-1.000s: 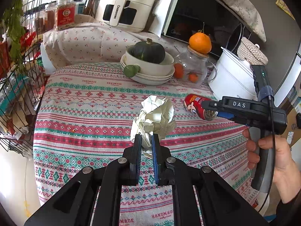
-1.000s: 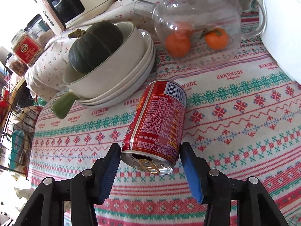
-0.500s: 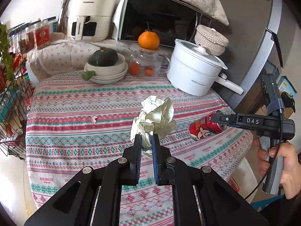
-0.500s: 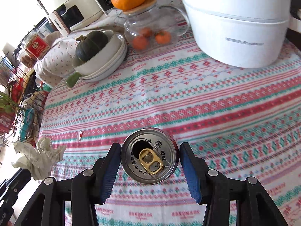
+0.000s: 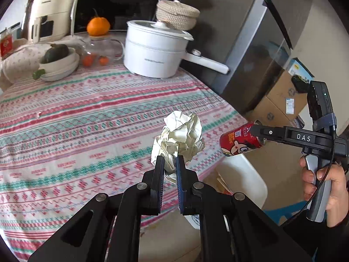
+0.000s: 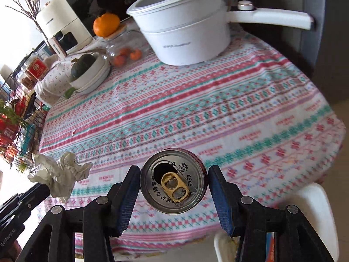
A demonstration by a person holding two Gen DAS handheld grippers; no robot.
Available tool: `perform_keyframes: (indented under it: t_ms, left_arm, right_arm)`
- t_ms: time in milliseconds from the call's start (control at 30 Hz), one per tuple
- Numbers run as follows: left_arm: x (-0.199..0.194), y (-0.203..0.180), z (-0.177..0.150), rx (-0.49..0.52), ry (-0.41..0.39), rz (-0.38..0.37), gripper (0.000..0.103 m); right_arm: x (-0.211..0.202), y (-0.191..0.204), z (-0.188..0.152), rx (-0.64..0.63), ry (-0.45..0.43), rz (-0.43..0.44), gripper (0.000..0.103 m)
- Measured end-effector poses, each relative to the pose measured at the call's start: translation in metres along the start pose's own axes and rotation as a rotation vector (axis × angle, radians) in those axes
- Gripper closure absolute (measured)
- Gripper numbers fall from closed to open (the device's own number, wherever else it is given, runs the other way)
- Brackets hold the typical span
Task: Collect trash
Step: 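Carry the crumpled paper and red can over the white bin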
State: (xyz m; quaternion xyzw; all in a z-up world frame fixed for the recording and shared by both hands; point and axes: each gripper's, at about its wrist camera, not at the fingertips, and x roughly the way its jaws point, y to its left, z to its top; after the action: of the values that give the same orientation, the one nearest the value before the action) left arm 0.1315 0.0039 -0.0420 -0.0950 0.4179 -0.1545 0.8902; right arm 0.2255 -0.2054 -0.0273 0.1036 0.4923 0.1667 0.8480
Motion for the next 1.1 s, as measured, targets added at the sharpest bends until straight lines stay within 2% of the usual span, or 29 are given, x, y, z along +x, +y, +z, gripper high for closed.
perform_keyframes:
  t_ms: [233,433,533,833,1000,1100]
  left_arm:
    - [0.042,-0.056,-0.031,0.074,0.102,-0.067,0.092]
    - [0.065,-0.092,-0.046,0.158,0.157,-0.087,0.092]
    - [0.076,-0.098,-0.051,0.173,0.182,-0.087,0.092]
    - [0.102,-0.12,-0.05,0.202,0.212,-0.094,0.092]
    - [0.117,-0.137,-0.048,0.219,0.228,-0.105,0.092]
    - [0.128,-0.147,-0.05,0.234,0.241,-0.111,0.092]
  right_arm:
    - [-0.04,-0.065,-0.046,0.072,-0.022,-0.076,0.047]
    - [-0.043,-0.115,-0.085,0.153,0.004,-0.142,0.047]
    - [-0.031,-0.139,-0.102,0.202,0.065,-0.185,0.047]
    - [0.005,-0.189,-0.138,0.3,0.259,-0.219,0.047]
    - [0.011,-0.203,-0.148,0.353,0.311,-0.189,0.046]
    - [0.005,-0.207,-0.149,0.369,0.305,-0.191,0.044]
